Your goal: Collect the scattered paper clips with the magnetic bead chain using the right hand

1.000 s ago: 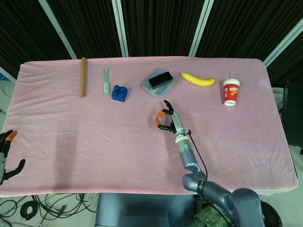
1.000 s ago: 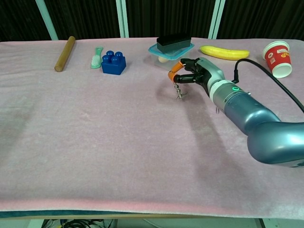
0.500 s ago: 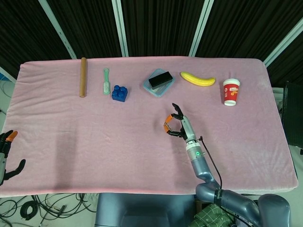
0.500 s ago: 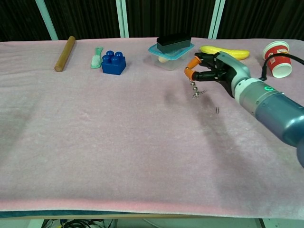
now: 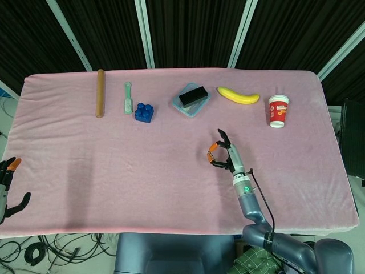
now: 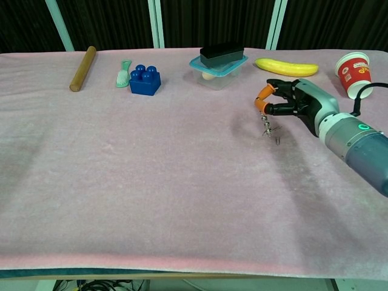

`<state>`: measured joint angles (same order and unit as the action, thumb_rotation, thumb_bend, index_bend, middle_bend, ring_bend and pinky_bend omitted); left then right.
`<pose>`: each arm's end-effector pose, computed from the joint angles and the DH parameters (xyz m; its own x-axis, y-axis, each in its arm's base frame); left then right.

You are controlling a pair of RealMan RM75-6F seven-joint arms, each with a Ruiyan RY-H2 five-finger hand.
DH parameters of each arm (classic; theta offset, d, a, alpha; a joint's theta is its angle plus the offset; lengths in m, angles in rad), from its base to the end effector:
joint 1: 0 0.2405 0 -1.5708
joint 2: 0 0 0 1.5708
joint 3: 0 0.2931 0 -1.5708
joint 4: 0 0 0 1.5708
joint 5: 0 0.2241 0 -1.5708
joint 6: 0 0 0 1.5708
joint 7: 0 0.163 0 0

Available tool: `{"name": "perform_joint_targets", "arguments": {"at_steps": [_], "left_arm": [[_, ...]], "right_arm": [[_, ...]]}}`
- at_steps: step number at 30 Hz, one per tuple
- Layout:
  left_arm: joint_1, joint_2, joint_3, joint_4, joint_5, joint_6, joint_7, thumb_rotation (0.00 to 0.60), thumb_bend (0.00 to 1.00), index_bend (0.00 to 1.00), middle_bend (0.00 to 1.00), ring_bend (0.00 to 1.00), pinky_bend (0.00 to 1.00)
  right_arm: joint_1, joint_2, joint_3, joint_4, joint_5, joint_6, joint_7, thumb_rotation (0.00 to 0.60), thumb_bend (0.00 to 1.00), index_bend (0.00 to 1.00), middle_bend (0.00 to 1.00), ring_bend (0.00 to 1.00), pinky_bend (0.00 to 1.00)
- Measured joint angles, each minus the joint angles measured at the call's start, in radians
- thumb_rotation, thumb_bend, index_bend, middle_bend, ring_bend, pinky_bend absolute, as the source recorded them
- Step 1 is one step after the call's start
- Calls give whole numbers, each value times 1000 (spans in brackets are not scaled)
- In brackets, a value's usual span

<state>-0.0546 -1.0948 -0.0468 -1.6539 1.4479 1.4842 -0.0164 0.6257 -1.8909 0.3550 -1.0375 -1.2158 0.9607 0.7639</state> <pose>-0.3566 0.1919 0.1693 0.3594 0.0178 0.9330 0.9305 0.0685 -0.3597 -0.2122 -0.4053 -0.0961 -0.6296 -0.2342 0.7408 -0.7711 0.0713 -0.6328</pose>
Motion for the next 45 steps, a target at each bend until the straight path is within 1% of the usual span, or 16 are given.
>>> {"name": "perform_joint_targets", "arguments": {"at_steps": [6,22,31,45], "left_arm": [[0,0,0,1,1,-1,0,600,349,90,37,0,0],[1,-2,-1,0,-2,2,7,600,349,90,38,0,0],[2,-4,-2,1,0,5,10,600,349,90,38,0,0],[3,-5,-2,1,-2,6,12,600,349,91,38,0,0]], "right_arm": [[-5,-12,-12,49,-20,-2,50,600,372,637,0,0,168],[0,-43,-19,134,-27,-30,93,600,371,637,0,0,168],[-1,-44,-19,146,-39,-30,117,600,371,638,0,0,168],[-15,-20,-20,121,-47,-18,128,600,372,640,0,0,168]]}}
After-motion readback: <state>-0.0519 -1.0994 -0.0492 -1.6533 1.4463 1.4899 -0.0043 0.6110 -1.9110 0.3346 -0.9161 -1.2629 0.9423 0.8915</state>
